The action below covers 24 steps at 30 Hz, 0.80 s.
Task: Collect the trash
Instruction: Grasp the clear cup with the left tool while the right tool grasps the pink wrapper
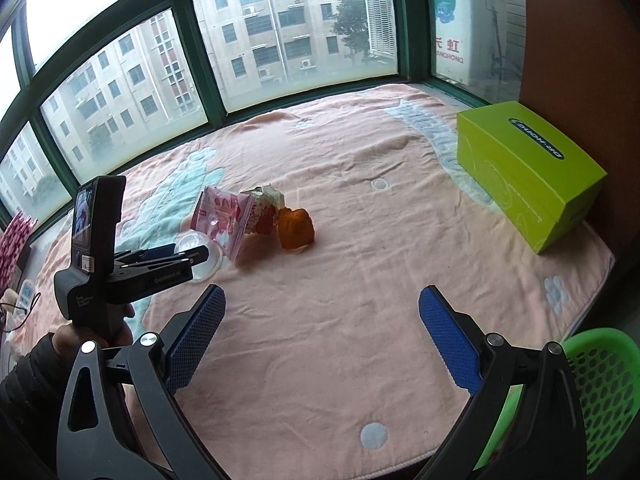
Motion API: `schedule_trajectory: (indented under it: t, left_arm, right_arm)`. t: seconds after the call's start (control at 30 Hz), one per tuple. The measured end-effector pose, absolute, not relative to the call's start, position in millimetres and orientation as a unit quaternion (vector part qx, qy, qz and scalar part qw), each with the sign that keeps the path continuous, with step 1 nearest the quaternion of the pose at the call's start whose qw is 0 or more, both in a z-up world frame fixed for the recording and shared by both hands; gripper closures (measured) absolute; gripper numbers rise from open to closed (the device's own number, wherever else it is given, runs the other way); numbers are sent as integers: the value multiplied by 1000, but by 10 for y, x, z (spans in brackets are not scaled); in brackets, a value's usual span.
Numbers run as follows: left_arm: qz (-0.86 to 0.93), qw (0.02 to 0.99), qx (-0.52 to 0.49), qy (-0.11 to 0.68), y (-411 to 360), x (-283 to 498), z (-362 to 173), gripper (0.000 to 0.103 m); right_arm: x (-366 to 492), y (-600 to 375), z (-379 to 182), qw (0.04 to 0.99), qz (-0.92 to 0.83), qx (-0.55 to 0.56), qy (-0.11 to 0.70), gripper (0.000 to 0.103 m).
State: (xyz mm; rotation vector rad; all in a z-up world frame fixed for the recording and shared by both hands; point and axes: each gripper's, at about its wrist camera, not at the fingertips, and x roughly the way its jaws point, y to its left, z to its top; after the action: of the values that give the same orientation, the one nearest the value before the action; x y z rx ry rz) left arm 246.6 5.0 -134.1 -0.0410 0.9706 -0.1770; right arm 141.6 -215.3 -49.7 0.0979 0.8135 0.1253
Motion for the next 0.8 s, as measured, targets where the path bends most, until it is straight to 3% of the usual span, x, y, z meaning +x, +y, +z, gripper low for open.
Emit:
schedule_trajectory:
  t: [0.23,0.8]
  left_arm:
    - [-76,886,-40,456,286,2310,-1170,51]
    - [-45,899,-62,431,775,2007,-875,51]
  right_arm:
    - [1654,-2034,-525,912,86,41,398,9]
    - [2602,-1274,-738,886,188,-40,421,30]
